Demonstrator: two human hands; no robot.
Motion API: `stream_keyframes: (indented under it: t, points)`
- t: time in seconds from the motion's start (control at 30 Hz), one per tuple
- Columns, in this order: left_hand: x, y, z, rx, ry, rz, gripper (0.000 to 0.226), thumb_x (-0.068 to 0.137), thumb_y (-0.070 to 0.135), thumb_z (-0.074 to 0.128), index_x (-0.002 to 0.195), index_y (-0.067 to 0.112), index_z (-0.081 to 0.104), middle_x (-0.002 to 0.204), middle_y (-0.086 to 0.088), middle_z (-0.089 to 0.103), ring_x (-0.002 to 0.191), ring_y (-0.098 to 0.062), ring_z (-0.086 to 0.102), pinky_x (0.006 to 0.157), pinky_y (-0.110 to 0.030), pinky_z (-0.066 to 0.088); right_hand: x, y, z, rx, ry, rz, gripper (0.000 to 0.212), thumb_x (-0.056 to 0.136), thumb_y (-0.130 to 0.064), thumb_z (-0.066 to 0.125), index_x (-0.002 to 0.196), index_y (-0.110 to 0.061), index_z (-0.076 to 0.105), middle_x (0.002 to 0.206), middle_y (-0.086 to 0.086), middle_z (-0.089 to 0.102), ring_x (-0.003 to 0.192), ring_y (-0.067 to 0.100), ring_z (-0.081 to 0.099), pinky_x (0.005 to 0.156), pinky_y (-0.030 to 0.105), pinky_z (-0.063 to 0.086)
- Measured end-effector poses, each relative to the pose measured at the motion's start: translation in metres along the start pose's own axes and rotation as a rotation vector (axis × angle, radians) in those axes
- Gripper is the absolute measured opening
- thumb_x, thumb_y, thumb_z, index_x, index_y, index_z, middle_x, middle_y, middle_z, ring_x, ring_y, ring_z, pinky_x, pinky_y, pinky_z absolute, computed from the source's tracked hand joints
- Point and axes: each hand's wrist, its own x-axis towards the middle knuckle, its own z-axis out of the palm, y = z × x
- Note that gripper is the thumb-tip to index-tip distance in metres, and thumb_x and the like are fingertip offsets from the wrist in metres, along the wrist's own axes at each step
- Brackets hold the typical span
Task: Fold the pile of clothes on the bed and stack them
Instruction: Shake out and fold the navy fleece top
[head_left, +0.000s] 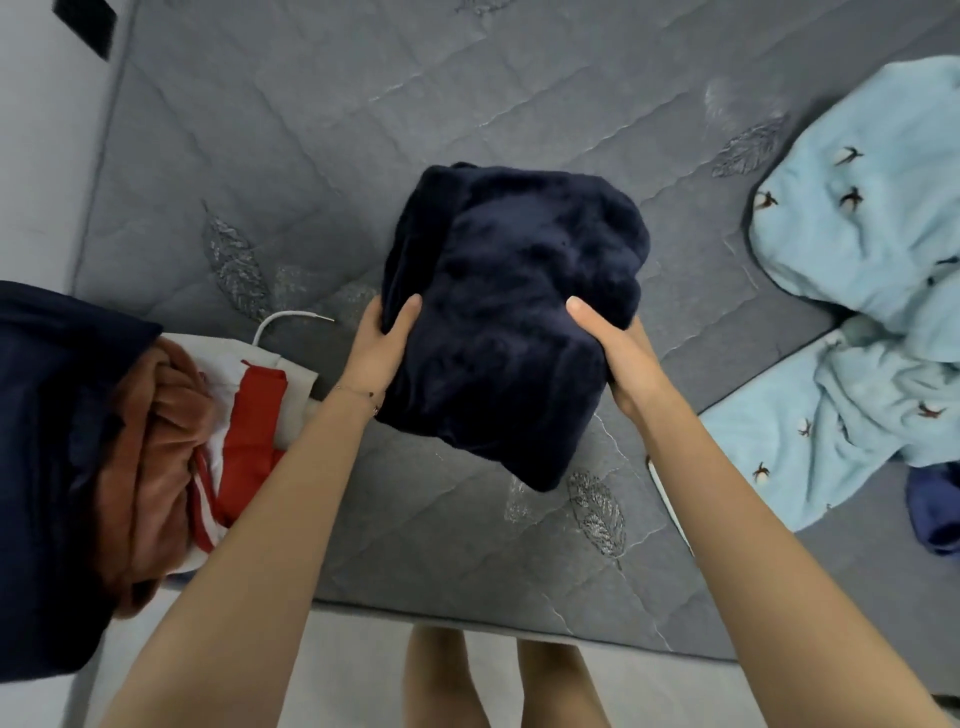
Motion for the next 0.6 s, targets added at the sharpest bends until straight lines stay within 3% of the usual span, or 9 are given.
stream_keyframes:
  t: [0.13, 0.2, 0.3, 0.37, 0.43, 0.5, 0.6]
  points:
    - [-0.001, 0.019, 0.021, 0.172, -0.15, 0.145, 0.024, 0.098, 0.032, 0.058, 0.118, 0.02, 0.058, 0.11, 0.011, 0.066, 0.097, 0.007, 0.062, 0.084, -0.016, 0.049, -0.051, 0.02, -0.02, 0.098, 0.141, -0.021, 0.064, 0.075, -0.034, 0.078, 0.133, -0.024, 0.053, 0.127, -0.007, 0.066, 0.116, 0.01, 0.063, 0.1, 0.036, 0.05]
    - [0.004, 0.031, 0.034, 0.304, -0.219, 0.241, 0.018, 0.097, 0.029, 0.06, 0.111, 0.018, 0.06, 0.102, 0.013, 0.064, 0.089, 0.011, 0.061, 0.078, -0.011, 0.045, -0.074, 0.035, -0.025, 0.125, 0.195, -0.004, 0.052, 0.075, -0.037, 0.075, 0.124, -0.031, 0.057, 0.123, -0.01, 0.068, 0.115, 0.009, 0.063, 0.099, 0.038, 0.05]
    - [0.018, 0.042, 0.05, 0.529, -0.314, 0.331, 0.022, 0.093, 0.039, 0.063, 0.11, 0.024, 0.061, 0.099, 0.014, 0.063, 0.096, -0.006, 0.061, 0.079, -0.017, 0.043, -0.092, 0.065, -0.028, 0.156, 0.228, 0.061, 0.031, 0.087, -0.03, 0.068, 0.115, -0.037, 0.057, 0.114, -0.018, 0.07, 0.107, 0.005, 0.066, 0.093, 0.034, 0.053]
    - [0.028, 0.036, 0.06, 0.807, -0.283, 0.41, 0.034, 0.093, 0.05, 0.059, 0.113, 0.023, 0.061, 0.102, 0.009, 0.065, 0.1, -0.017, 0.061, 0.086, -0.029, 0.043, -0.096, 0.082, -0.028, 0.145, 0.215, 0.15, 0.027, 0.091, -0.032, 0.066, 0.117, -0.035, 0.058, 0.111, -0.016, 0.071, 0.101, 0.004, 0.068, 0.091, 0.034, 0.055]
    - [0.033, 0.025, 0.068, 1.145, -0.206, 0.428, 0.05, 0.094, 0.061, 0.047, 0.123, 0.022, 0.059, 0.113, -0.002, 0.067, 0.108, -0.029, 0.059, 0.099, -0.045, 0.037, -0.095, 0.093, -0.029, 0.138, 0.204, 0.255, 0.041, 0.09, -0.04, 0.067, 0.128, -0.031, 0.055, 0.118, -0.012, 0.069, 0.098, 0.004, 0.069, 0.086, 0.033, 0.057]
    - [0.031, 0.015, 0.068, 1.251, -0.137, 0.363, 0.057, 0.094, 0.065, 0.039, 0.129, 0.024, 0.055, 0.124, -0.006, 0.063, 0.116, -0.033, 0.054, 0.106, -0.054, 0.03, -0.087, 0.103, -0.035, 0.166, 0.262, 0.313, 0.062, 0.084, -0.049, 0.072, 0.138, -0.03, 0.047, 0.125, -0.014, 0.064, 0.102, 0.003, 0.065, 0.085, 0.033, 0.056]
    - [0.013, 0.001, 0.059, 1.242, 0.039, 0.422, 0.059, 0.095, 0.063, 0.04, 0.14, 0.025, 0.048, 0.144, -0.008, 0.048, 0.133, -0.033, 0.041, 0.115, -0.057, 0.018, -0.067, 0.101, -0.057, 0.157, 0.497, 0.273, 0.12, 0.061, -0.061, 0.084, 0.154, -0.024, 0.016, 0.152, -0.005, 0.039, 0.132, 0.012, 0.047, 0.111, 0.042, 0.041]
